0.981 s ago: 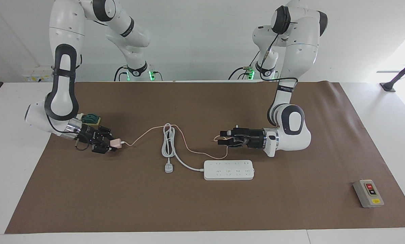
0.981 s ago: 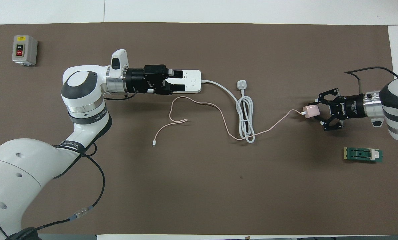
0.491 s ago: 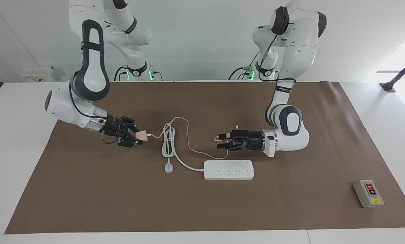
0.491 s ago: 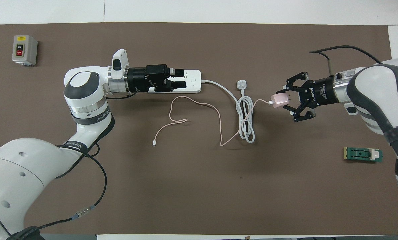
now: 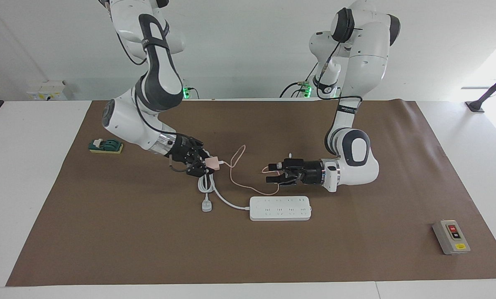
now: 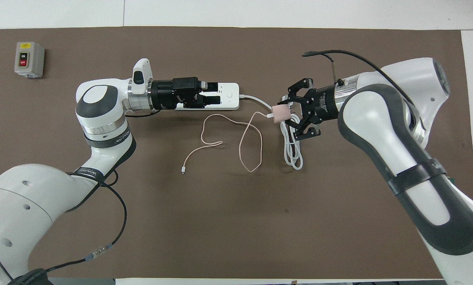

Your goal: Plug charger into power strip

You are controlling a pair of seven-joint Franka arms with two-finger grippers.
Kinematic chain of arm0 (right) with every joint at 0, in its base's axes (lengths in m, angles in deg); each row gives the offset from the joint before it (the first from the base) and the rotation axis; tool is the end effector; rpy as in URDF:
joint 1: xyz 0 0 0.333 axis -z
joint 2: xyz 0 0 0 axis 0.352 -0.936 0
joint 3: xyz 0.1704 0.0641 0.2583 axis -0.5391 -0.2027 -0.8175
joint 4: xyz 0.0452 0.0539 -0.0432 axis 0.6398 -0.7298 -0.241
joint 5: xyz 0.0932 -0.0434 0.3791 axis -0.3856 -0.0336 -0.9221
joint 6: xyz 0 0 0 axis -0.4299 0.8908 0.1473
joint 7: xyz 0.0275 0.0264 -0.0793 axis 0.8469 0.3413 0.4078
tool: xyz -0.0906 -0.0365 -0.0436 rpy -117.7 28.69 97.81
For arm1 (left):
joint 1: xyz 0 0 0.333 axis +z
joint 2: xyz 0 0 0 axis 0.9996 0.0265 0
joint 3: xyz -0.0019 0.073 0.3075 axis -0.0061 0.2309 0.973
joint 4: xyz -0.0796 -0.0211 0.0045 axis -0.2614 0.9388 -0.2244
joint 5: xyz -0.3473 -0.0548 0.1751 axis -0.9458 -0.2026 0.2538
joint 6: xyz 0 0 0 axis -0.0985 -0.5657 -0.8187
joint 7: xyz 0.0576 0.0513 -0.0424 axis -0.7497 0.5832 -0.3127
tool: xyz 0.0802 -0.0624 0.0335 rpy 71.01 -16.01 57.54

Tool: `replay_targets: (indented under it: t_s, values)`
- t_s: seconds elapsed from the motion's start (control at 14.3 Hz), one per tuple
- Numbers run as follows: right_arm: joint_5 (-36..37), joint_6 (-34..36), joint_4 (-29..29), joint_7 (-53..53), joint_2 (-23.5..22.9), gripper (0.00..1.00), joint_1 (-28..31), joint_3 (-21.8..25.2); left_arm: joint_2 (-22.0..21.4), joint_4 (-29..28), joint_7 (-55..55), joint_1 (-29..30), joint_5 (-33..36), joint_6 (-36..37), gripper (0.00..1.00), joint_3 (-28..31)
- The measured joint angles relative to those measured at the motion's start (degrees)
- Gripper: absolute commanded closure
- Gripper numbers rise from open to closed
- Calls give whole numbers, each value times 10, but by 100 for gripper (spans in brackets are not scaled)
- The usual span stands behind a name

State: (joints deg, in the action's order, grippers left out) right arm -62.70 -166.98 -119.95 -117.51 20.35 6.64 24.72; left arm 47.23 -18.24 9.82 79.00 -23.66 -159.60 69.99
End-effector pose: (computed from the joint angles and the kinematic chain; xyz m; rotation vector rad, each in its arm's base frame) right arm 0.6063 0.1831 0.4026 -1.9501 1.6315 0.5650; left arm 0.6315 -0.2600 0.3094 1.5627 -0.0042 -0.0973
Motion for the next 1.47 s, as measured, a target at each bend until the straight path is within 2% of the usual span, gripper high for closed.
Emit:
replay_targets:
  t_s: [0.28,0.49,0.84,1.19,1.47]
  values:
    - [-4,-88,0,-73,-8,100,-62,-1,-1,-8,-11,0,0,0,0,-1]
    - [-31,-136,5,-87,-13,100,-97,-1,-5,-27,-27,0,0,0,0,0]
    - [-35,-151,30,-121,-27,100,-130,-1,-20,-38,-30,0,-3,0,0,0]
    - [-35,-150,82,-122,-74,100,-130,2,-44,-71,-53,0,-8,1,0,2]
    - [-35,-148,98,-122,-84,100,-129,2,-49,-76,-54,0,-9,3,0,2]
